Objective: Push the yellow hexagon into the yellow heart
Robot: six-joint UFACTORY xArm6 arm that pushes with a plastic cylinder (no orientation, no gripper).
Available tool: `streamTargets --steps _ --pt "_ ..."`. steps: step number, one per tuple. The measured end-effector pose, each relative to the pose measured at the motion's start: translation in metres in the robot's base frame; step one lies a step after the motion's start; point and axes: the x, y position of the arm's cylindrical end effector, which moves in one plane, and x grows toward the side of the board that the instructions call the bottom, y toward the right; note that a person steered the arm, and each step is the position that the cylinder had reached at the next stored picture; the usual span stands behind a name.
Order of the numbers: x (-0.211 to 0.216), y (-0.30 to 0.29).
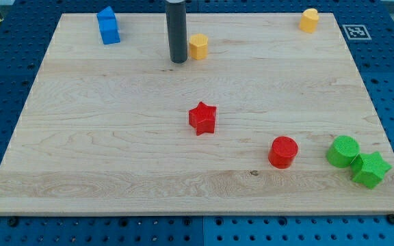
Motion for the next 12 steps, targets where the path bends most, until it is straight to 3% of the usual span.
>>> streamTargets --steps 6,8,10,12 --pt "-0.055 0.048" --pt "-0.044 0.087" --pt "-0.013 0.087" --pt "-0.021 0.111"
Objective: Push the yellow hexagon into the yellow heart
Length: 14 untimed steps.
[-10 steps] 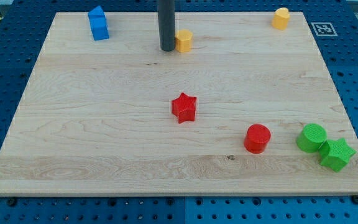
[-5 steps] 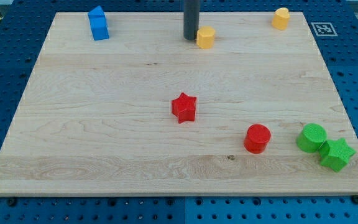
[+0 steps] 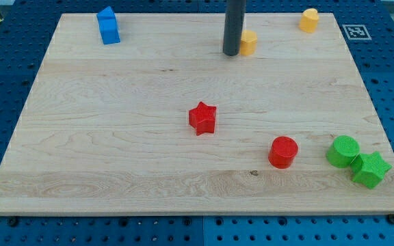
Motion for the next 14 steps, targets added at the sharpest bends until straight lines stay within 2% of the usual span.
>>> streamTargets --steps 2,4,6,7,9,10,11,14 --pt "-0.016 0.047" --pt "-0.029 0.070" --pt "-0.032 0.059" --pt "-0.051 0.063" --pt "-0.057 0.069" --pt "-0.060 0.050" --pt "-0.087 0.049" --pt "-0.089 0.067"
